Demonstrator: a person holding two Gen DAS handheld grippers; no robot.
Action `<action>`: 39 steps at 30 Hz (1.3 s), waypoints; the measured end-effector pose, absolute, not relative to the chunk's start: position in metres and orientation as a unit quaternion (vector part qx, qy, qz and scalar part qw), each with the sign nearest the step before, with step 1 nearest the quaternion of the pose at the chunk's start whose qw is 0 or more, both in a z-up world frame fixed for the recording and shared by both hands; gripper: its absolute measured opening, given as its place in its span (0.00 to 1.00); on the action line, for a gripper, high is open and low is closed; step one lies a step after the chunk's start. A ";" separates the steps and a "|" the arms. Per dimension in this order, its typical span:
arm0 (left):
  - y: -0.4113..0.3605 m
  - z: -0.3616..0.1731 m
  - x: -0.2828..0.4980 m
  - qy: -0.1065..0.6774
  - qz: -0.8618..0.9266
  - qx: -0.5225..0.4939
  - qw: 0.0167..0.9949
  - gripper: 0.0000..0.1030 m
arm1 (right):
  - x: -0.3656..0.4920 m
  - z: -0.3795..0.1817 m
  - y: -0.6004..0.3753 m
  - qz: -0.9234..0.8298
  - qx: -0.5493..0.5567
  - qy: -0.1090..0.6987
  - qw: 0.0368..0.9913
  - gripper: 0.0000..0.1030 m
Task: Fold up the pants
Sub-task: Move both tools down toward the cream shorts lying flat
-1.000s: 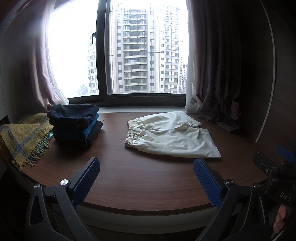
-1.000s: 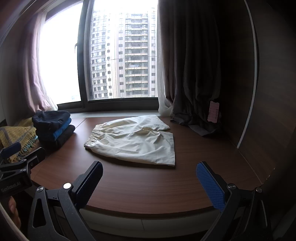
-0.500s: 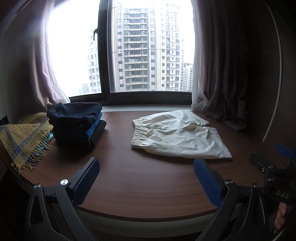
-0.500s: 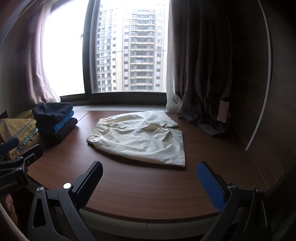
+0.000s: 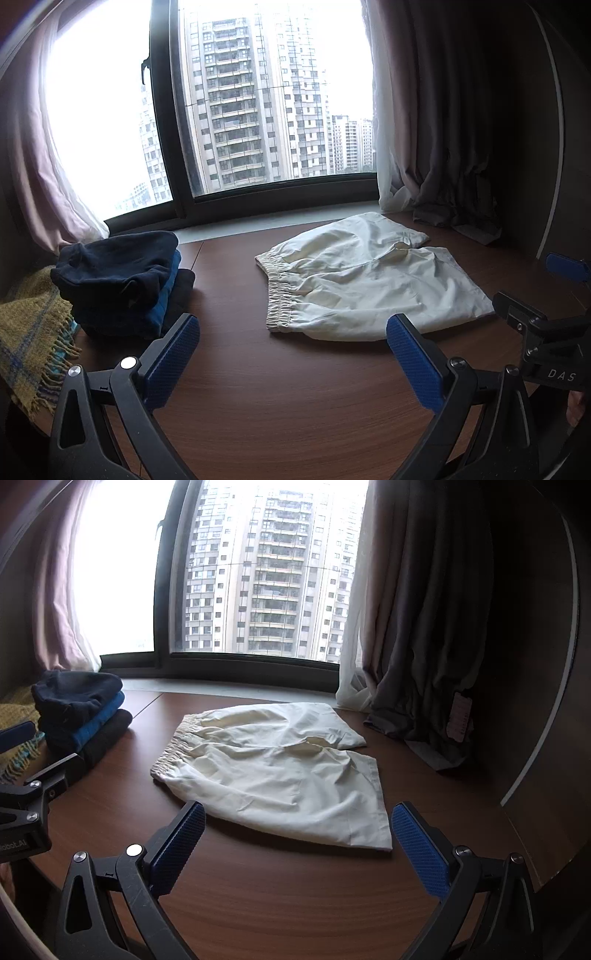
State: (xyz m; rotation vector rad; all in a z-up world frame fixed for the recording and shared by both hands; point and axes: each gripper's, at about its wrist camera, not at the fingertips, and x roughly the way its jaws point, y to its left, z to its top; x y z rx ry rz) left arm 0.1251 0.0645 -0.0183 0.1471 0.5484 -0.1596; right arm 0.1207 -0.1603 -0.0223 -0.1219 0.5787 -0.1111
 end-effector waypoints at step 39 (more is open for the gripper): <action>-0.016 -0.156 0.225 0.351 -0.201 0.238 0.883 0.85 | 0.226 -0.163 -0.149 0.033 -0.221 0.370 0.902 0.78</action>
